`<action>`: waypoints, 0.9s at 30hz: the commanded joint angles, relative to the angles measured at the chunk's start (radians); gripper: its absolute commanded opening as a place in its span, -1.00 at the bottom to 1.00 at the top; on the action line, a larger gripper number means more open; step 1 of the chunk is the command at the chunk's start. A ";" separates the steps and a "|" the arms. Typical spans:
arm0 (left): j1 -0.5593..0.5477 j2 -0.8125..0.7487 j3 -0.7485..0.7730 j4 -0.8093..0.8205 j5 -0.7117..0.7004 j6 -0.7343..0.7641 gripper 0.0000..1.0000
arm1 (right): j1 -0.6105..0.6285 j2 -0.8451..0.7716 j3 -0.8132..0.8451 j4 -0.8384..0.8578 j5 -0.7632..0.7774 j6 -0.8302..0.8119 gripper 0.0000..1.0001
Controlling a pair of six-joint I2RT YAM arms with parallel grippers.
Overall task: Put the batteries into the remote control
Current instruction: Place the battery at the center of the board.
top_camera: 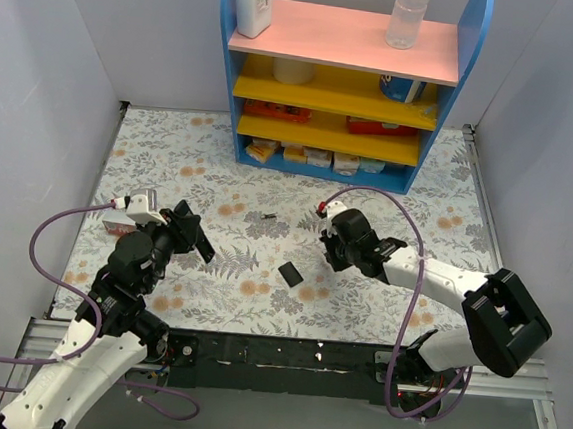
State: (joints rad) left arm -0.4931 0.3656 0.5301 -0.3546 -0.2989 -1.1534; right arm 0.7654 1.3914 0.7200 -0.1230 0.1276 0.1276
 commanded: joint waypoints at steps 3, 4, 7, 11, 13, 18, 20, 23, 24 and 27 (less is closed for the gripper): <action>0.027 0.012 -0.010 0.034 0.030 0.000 -1.00 | 0.026 0.023 -0.040 0.057 -0.025 0.064 -0.81; 0.028 0.012 -0.010 0.034 0.032 0.001 -1.00 | 0.032 0.032 -0.040 0.054 -0.016 0.067 -0.80; 0.033 0.013 -0.012 0.034 0.032 0.000 -1.00 | 0.052 0.058 -0.036 0.040 -0.005 0.069 -0.71; 0.034 0.015 -0.012 0.037 0.037 0.003 -1.00 | 0.069 0.075 -0.016 0.005 0.001 0.058 -0.27; 0.036 0.015 -0.012 0.037 0.038 0.003 -1.00 | 0.069 0.078 0.010 -0.019 0.003 0.035 -0.10; 0.042 0.009 -0.012 0.037 0.043 0.006 -1.00 | 0.069 0.086 0.093 -0.067 -0.016 -0.055 0.28; 0.042 0.009 -0.012 0.039 0.046 0.006 -1.00 | 0.071 0.092 0.145 -0.064 -0.057 -0.121 0.38; 0.045 0.007 -0.012 0.040 0.050 0.008 -1.00 | 0.068 0.142 0.243 -0.072 -0.092 -0.210 0.41; 0.047 0.006 -0.012 0.040 0.052 0.009 -1.00 | 0.068 0.181 0.268 -0.073 -0.100 -0.232 0.41; 0.051 0.006 -0.013 0.040 0.057 0.009 -1.00 | 0.066 0.268 0.390 -0.086 -0.155 -0.327 0.41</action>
State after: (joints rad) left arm -0.4526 0.3767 0.5205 -0.3317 -0.2584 -1.1526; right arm 0.8326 1.5646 0.9642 -0.1932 0.0563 -0.0322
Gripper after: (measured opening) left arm 0.175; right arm 0.702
